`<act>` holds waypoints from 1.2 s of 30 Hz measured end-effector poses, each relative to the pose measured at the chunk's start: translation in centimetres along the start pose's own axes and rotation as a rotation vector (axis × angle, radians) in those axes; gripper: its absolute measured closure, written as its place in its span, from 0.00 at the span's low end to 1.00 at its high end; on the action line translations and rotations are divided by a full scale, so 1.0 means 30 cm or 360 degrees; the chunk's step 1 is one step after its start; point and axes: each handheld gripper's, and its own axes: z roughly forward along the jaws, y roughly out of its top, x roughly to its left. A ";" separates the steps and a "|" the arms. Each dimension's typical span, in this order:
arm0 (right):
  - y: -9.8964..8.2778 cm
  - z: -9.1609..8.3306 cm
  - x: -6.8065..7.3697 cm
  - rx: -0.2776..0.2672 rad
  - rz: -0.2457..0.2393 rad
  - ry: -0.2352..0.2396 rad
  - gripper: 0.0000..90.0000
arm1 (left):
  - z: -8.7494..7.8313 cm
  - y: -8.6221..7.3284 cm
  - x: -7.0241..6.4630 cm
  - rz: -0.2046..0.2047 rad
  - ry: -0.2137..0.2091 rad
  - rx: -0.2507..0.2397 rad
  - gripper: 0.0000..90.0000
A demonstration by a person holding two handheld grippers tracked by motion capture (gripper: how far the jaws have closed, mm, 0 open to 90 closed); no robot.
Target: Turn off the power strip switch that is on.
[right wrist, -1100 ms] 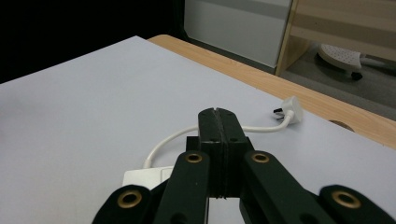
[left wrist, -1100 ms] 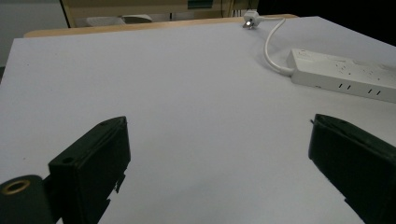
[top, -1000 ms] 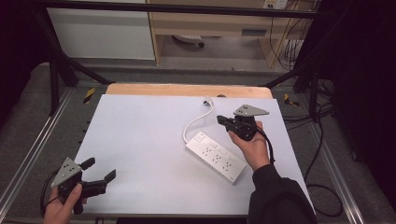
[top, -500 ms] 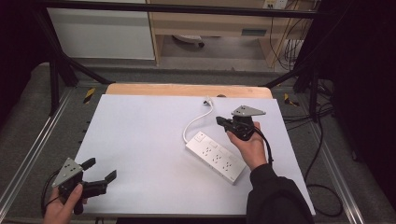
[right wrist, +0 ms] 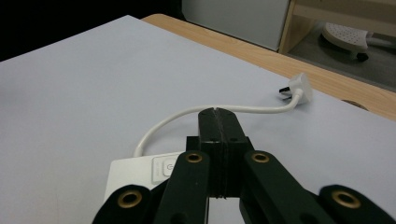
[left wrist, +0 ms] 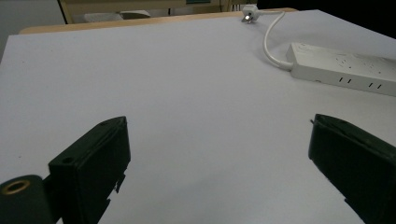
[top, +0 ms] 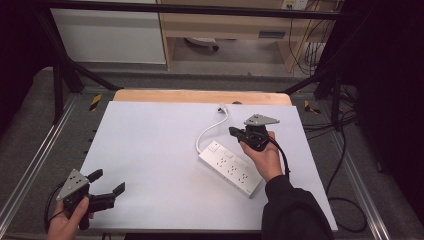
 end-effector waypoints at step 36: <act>-0.042 0.070 0.008 0.0114 -0.0028 0.0008 1.00 | 0.007 -0.003 -0.003 -0.0004 0.0002 0.0027 0.06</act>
